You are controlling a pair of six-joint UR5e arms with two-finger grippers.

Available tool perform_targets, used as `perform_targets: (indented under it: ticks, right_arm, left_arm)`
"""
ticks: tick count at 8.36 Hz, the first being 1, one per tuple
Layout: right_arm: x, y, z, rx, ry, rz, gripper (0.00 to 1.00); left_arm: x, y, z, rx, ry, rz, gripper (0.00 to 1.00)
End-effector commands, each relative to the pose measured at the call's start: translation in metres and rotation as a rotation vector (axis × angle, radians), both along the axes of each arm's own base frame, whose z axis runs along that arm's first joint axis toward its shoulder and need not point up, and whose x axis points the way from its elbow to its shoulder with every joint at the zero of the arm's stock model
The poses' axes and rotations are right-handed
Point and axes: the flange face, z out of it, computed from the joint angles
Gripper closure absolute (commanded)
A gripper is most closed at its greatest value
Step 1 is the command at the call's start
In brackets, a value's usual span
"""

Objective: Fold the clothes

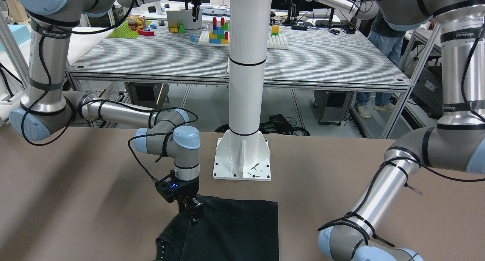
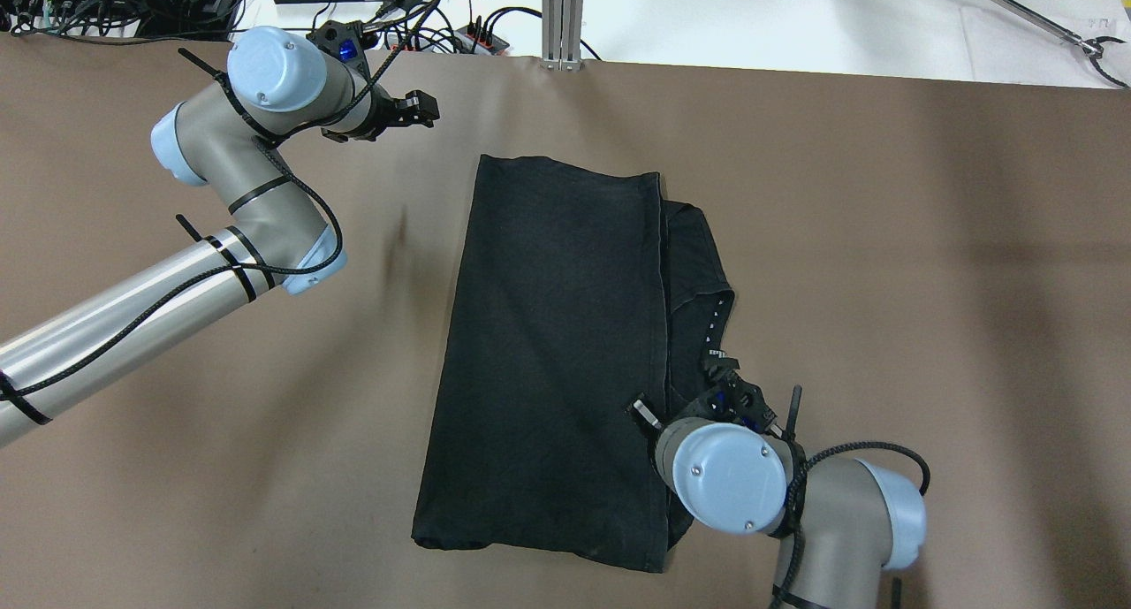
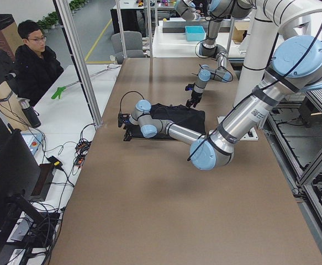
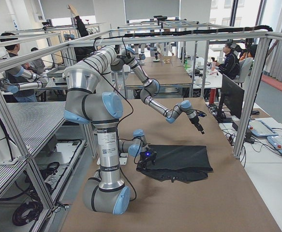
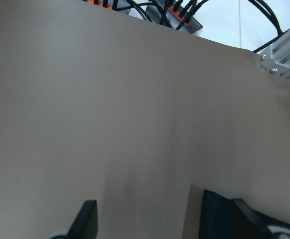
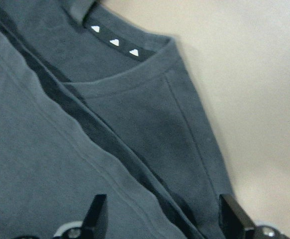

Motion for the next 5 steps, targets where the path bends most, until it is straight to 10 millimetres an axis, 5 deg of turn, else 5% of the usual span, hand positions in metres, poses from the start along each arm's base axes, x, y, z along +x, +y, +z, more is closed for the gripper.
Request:
perform_targets:
  ticks: [1, 5]
  right_arm:
    - [-0.013, 0.033, 0.013, -0.026, 0.058, -0.02, 0.19]
    - [-0.024, 0.049, 0.007, -0.02, 0.042, -0.052, 0.24]
  left_arm:
    - [0.009, 0.006, -0.015, 0.009, 0.013, 0.0, 0.06]
    - [0.01, 0.005, -0.019, 0.011, 0.016, 0.001, 0.06]
